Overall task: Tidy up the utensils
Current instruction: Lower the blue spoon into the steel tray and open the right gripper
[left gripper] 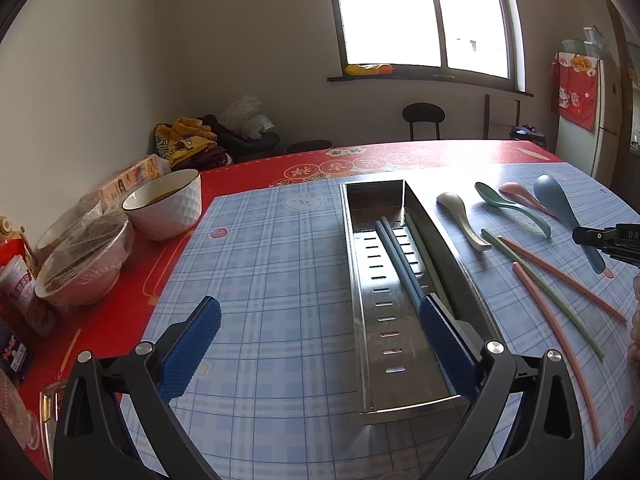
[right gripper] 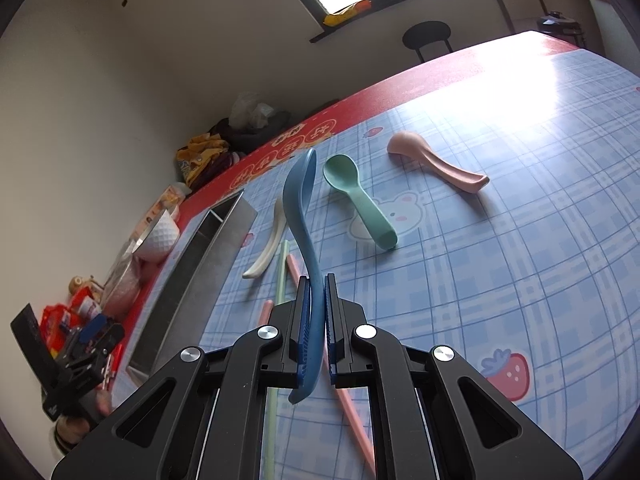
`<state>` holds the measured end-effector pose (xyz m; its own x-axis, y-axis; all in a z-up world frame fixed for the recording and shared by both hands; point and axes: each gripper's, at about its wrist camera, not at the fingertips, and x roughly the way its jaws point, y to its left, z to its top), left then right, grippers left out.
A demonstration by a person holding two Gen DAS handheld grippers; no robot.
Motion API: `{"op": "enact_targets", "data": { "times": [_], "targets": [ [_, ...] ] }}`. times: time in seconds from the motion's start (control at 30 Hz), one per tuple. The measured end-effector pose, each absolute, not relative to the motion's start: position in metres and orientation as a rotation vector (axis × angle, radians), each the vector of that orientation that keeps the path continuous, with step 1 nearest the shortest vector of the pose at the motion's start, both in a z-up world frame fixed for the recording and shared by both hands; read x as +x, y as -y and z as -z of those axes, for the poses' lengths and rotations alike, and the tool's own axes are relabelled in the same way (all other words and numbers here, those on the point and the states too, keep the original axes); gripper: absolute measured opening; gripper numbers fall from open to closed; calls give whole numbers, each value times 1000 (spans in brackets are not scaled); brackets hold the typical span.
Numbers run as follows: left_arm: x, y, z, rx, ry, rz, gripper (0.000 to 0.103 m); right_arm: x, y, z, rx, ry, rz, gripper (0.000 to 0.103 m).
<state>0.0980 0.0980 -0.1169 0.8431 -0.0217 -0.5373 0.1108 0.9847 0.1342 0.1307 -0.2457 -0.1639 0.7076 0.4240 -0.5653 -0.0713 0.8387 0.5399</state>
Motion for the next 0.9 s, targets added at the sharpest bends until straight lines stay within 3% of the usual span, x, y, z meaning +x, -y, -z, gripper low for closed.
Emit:
{"op": "enact_targets", "data": {
  "times": [0.4,0.63,0.9],
  "targets": [
    [91,-136,120,42,-541,-2,97,154,208,135,403,-830,-284,7],
    [90,-143,120,1,-536,-3,97,195,134,108,334,-869,-350,7],
    [92,-144,121,-6,-546,6,97,236,58,121,303,-967,-325,7]
  ]
}}
